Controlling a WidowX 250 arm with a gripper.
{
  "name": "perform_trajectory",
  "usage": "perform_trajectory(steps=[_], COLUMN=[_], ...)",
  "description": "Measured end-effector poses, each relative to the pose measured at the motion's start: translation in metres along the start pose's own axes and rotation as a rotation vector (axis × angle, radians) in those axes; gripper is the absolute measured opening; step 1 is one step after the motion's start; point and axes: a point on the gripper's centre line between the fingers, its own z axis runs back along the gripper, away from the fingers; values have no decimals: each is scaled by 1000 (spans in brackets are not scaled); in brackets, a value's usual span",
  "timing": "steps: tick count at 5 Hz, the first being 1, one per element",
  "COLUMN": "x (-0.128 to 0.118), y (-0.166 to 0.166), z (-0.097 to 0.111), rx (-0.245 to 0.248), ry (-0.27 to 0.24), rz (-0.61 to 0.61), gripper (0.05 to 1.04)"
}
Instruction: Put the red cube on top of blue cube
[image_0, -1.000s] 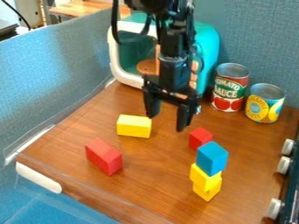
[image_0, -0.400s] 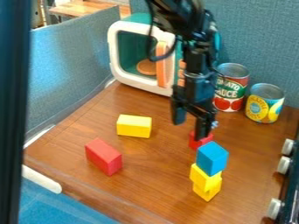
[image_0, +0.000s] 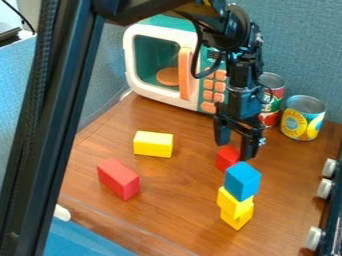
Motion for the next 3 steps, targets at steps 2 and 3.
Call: perform_trajectory(steps=[2,3], x=[-4,-9], y=[-7,-7], z=[0,0], rx=[-9,-7], ry=[46,81], rz=[-9,-30], gripper=[671,558])
